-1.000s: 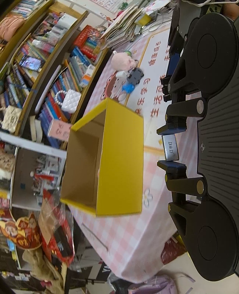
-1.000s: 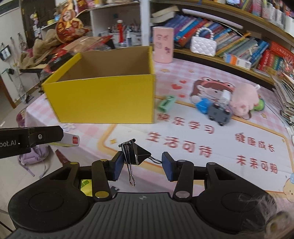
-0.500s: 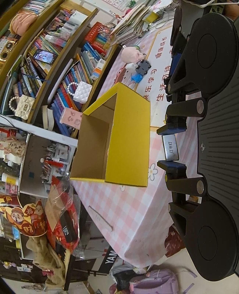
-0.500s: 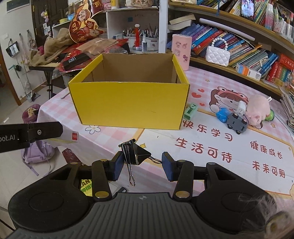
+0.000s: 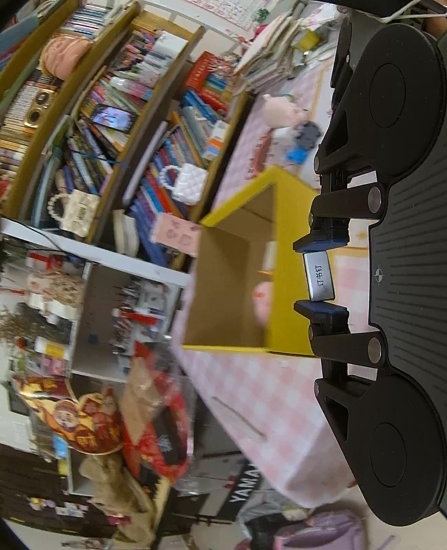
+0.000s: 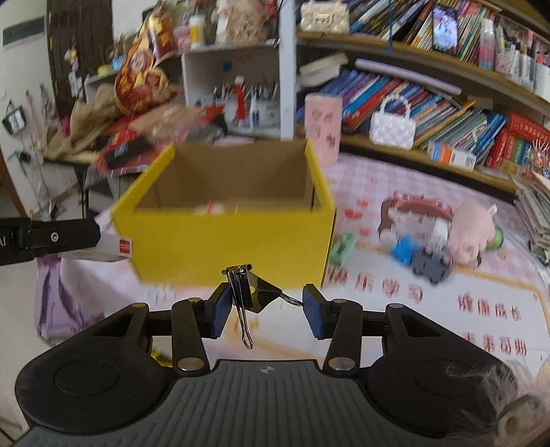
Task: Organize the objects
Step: 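Carry the white box and binder clip over the yellow box with both tools, then open both tools to drop the white box and binder clip into the box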
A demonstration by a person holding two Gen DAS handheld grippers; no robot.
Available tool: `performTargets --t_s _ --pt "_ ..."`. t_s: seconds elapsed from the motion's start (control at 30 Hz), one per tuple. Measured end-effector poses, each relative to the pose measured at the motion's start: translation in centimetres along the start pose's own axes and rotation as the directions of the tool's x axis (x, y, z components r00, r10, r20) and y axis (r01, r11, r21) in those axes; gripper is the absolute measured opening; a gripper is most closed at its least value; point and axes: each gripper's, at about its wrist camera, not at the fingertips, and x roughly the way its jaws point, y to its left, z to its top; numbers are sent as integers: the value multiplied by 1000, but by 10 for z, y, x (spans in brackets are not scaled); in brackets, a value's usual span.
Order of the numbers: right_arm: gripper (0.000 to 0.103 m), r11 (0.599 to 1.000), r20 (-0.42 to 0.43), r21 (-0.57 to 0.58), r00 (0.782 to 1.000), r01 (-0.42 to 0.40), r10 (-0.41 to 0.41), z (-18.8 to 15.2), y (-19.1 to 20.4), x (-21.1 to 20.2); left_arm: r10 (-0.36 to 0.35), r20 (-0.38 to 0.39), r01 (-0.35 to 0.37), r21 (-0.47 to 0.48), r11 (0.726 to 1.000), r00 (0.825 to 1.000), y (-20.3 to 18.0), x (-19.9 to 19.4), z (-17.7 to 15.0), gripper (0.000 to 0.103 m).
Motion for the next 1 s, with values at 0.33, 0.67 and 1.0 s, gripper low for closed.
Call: performTargets --t_s 0.33,0.67,1.0 --pt "43 1000 105 -18 994 -9 10 71 -10 41 36 26 -38 59 998 999 -12 55 41 28" --pt "43 993 14 -98 998 -61 63 112 -16 133 121 -73 -115 85 990 990 -13 142 51 28" --pt "43 983 -101 -157 991 -98 83 118 -18 197 206 -125 -187 153 970 970 -18 181 46 28"
